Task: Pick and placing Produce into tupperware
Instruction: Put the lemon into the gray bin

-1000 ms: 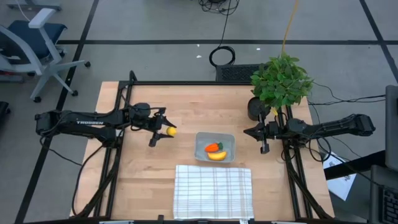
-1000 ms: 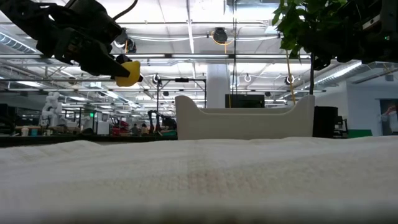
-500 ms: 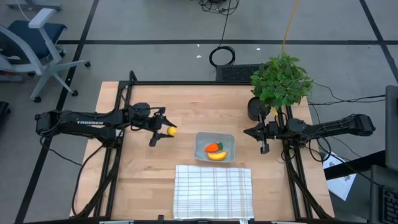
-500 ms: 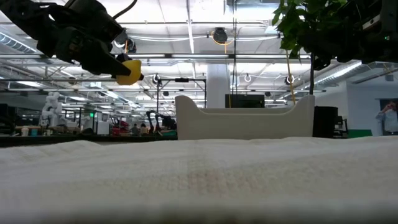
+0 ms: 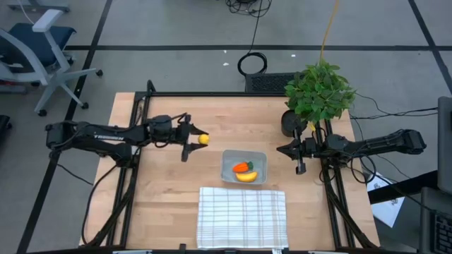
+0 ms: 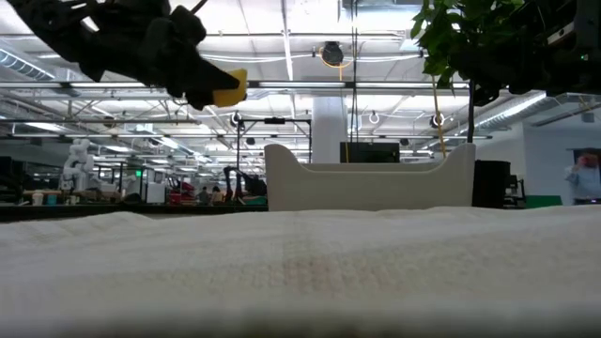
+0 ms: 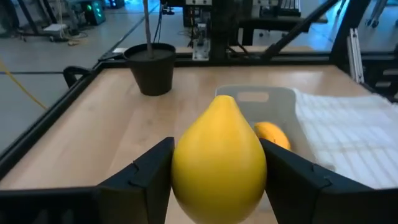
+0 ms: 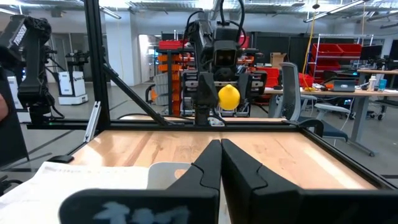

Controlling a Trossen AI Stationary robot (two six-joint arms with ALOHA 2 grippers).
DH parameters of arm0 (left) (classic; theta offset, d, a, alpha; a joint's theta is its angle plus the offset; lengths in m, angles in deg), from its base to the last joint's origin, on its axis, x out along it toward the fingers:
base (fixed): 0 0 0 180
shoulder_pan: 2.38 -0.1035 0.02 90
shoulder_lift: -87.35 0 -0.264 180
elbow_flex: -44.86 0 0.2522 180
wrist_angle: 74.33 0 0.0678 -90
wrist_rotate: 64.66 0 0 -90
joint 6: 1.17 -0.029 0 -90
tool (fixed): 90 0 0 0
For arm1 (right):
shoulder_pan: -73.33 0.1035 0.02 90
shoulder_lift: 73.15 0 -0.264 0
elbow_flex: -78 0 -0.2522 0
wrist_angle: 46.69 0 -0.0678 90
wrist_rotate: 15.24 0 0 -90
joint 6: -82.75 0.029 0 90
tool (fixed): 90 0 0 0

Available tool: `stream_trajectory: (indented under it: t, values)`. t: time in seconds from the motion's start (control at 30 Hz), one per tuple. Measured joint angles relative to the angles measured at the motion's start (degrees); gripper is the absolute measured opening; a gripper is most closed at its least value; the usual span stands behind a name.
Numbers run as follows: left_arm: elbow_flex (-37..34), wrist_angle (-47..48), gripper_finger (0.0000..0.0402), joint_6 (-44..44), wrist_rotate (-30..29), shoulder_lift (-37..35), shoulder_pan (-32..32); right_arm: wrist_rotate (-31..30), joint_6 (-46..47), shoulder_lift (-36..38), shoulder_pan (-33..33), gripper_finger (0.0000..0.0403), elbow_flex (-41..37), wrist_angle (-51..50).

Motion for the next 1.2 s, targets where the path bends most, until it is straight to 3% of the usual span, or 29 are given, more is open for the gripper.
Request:
stream_trajectory:
  t: [0.13,0.37,0.5,0.83,1.03,1.2]
  values:
    - [4.5,0.6,0.0211,2.4,0.4,4.6,0.8,0.0,0.0,0.0,0.0,0.0,0.0,0.0]
    - [14.1,3.9,0.0211,5.1,11.4,12.2,1.0,0.0,0.0,0.0,0.0,0.0,0.0,0.6]
    - [19.3,8.9,0.0211,3.9,14.1,16.4,2.0,0.0,0.0,0.0,0.0,0.0,0.0,0.9]
    - [31.5,20.4,0.0211,-1.5,14.0,28.4,4.7,0.0,0.0,0.0,0.0,0.0,0.0,0.9]
    - [41.9,33.8,0.0211,-6.9,13.6,34.7,5.9,0.0,0.0,0.0,0.0,0.0,0.0,1.3]
    - [48.6,44.3,0.0211,-16.3,6.7,38.5,7.2,0.0,0.0,0.0,0.0,0.0,0.0,1.3]
